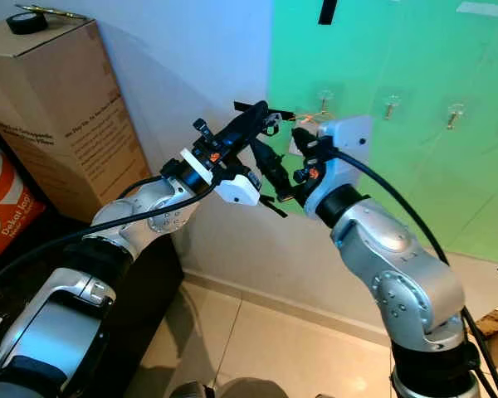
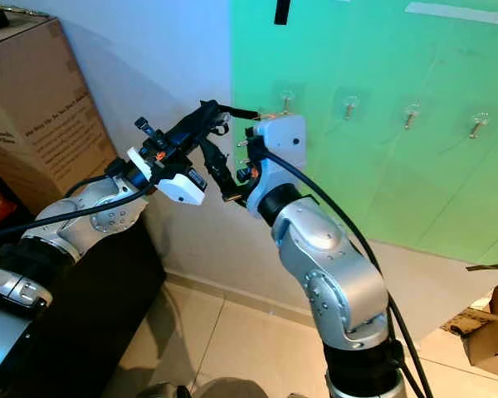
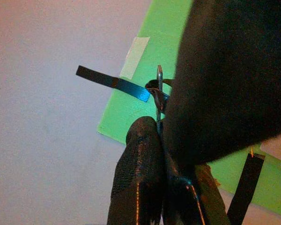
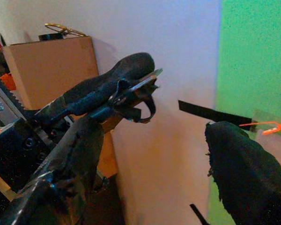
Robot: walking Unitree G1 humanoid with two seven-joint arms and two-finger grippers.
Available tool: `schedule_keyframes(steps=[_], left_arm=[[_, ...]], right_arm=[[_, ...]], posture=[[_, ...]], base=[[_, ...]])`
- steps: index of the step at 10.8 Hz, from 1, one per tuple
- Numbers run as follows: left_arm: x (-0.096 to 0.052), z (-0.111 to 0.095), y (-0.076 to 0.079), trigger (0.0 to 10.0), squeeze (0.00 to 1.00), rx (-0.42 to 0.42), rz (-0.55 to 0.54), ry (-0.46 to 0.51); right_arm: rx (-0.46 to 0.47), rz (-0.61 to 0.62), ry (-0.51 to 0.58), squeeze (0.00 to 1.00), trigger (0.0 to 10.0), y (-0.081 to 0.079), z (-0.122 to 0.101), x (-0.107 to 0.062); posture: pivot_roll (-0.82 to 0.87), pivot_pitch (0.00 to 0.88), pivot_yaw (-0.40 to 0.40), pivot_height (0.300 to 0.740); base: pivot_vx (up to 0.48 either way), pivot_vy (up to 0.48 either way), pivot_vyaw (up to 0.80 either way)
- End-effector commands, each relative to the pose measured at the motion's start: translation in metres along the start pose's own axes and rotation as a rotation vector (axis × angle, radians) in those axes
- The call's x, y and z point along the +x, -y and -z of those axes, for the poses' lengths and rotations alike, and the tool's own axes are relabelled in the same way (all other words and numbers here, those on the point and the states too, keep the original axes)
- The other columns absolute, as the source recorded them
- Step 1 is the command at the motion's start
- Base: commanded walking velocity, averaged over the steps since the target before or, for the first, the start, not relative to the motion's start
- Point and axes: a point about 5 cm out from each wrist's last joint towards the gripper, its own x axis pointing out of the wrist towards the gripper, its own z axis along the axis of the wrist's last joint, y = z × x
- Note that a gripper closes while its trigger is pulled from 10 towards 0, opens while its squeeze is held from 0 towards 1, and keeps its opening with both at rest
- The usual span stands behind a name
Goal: Hang keys on a hook
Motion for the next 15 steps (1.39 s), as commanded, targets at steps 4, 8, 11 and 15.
schedule_keyframes(steps=[4, 8, 11, 15], left_arm=[[0.002, -0.003, 0.003, 0.0, 0.00, 0.004, 0.022, 0.019], [0.000, -0.002, 0.003, 0.0, 0.00, 0.007, 0.023, 0.012], [-0.001, -0.001, 0.003, 0.0, 0.00, 0.008, 0.022, 0.007], [-0.002, 0.002, 0.002, 0.0, 0.00, 0.012, 0.022, -0.006]], right_arm=[[0.029, -0.002, 0.032, 0.00, 10.0, -0.003, -0.008, 0.008], [0.025, 0.027, 0.036, 0.00, 10.0, 0.004, -0.010, 0.008], [0.028, 0.018, 0.040, 0.00, 0.0, 0.006, -0.010, 0.006], [0.022, 0.001, 0.028, 0.00, 0.0, 0.005, -0.008, 0.003]], posture=[[-0.13, 0.000, 0.034, 0.740], [-0.13, 0.000, 0.028, 0.740], [-0.13, 0.000, 0.029, 0.740], [-0.13, 0.000, 0.029, 0.740]], base=[[0.000, 0.000, 0.00], [0.000, 0.000, 0.00], [0.000, 0.000, 0.00], [0.000, 0.000, 0.00]])
